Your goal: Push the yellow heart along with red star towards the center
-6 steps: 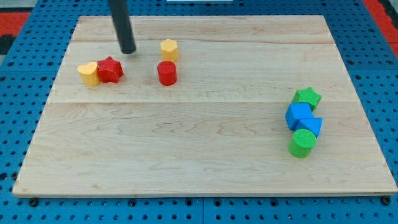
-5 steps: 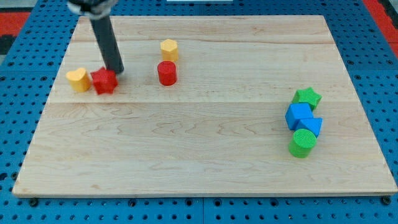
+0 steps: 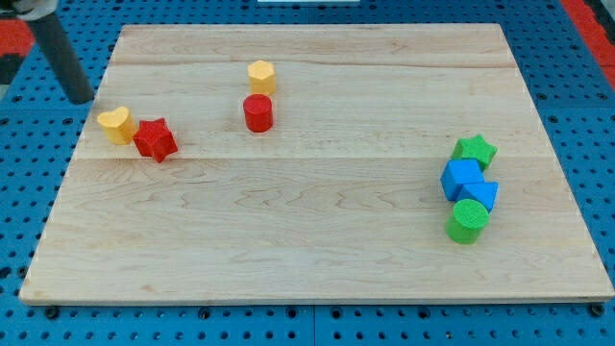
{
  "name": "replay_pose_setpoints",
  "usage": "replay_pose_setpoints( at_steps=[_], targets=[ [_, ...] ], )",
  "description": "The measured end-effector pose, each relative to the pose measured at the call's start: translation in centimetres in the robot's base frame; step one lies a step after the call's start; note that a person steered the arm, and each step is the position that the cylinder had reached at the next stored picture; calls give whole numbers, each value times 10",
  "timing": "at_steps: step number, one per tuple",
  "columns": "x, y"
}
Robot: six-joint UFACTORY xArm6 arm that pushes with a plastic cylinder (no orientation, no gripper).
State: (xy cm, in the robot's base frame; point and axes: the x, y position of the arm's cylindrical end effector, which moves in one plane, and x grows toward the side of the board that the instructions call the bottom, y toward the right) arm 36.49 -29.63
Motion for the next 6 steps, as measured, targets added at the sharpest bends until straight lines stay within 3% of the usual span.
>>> replay_pose_setpoints(
  at_steps=[1,2,4,5,6],
  targets=[
    [75,80],
    [111,160],
    [107,66],
    [44,73],
    [42,143]
  ],
)
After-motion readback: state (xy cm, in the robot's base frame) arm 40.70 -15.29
